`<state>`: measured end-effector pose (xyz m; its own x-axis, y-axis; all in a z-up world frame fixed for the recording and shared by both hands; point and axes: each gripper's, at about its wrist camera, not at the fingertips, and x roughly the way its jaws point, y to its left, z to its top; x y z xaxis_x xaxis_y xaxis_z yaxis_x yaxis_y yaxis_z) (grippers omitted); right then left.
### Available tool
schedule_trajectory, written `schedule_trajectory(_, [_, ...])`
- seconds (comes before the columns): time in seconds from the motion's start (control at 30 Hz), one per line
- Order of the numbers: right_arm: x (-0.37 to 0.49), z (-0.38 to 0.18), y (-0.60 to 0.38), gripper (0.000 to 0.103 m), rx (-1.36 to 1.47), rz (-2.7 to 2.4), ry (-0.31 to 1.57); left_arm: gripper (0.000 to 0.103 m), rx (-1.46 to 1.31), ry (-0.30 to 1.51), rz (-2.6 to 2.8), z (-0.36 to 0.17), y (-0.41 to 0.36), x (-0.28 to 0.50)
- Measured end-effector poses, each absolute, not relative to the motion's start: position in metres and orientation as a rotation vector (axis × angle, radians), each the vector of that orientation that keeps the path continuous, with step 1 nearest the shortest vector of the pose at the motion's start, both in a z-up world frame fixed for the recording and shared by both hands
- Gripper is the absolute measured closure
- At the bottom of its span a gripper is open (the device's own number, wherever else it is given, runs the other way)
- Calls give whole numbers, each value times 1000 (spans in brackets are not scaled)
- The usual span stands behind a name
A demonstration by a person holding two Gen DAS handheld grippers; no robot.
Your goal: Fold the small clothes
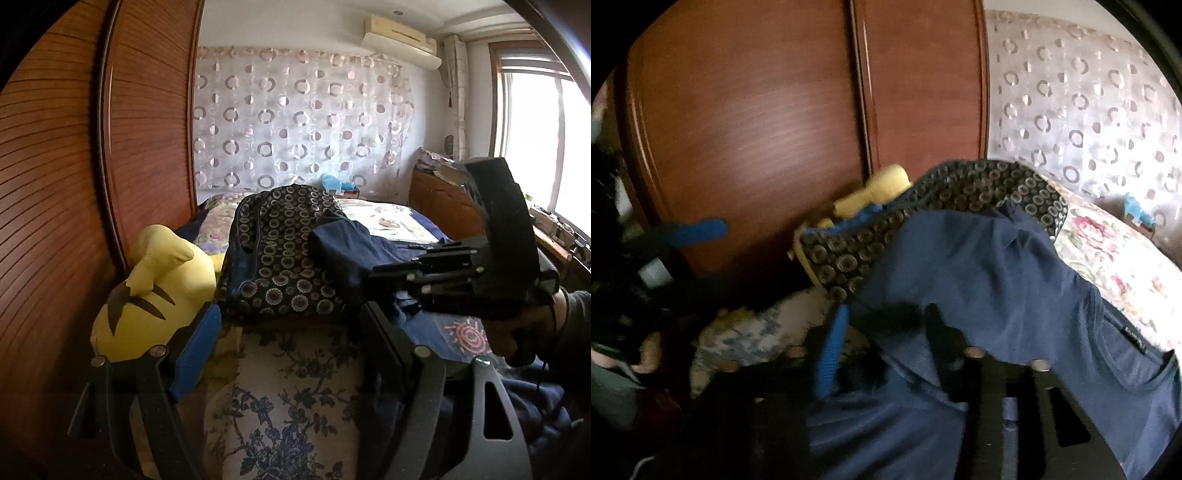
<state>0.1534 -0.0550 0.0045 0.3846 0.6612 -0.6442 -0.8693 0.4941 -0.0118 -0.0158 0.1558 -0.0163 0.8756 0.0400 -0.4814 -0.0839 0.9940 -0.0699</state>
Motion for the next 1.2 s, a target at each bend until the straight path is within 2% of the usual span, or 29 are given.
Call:
schedule_trajectory(0.03, [158,3,-54,91,-385,998,628,25,-89,501,63,-17,155,-16])
schedule_trajectory(0.1, [164,4,-53,97,-378,1003,617,24,-86,503,58,-18,153,-15])
schedule_trajectory(0.47, [202,40,-91,98,-192,910,531,24,-73,513,26,-21,139,-11])
schedule_trajectory(0.77, [250,22,-96,98,-189,678,596,24,-65,518,1,-22,130,-9])
schedule_trajectory(0.8, [251,19,-97,94,-186,656,598,24,-63,520,-1,-22,128,-8])
schedule_trajectory(0.83, [250,25,-92,81,-188,635,595,24,-63,522,-4,-22,127,-8])
schedule_trajectory(0.87, [251,25,-92,62,-190,622,591,24,-64,522,-7,-22,125,-7])
schedule_trajectory(0.9, [248,26,-93,54,-194,610,583,24,-64,523,-11,-23,124,-7])
schedule_trajectory(0.93, [245,26,-95,51,-196,601,567,24,-64,524,-15,-23,122,-6])
schedule_trajectory(1.2, [222,15,-109,51,-232,594,608,24,-64,539,-48,-28,106,0])
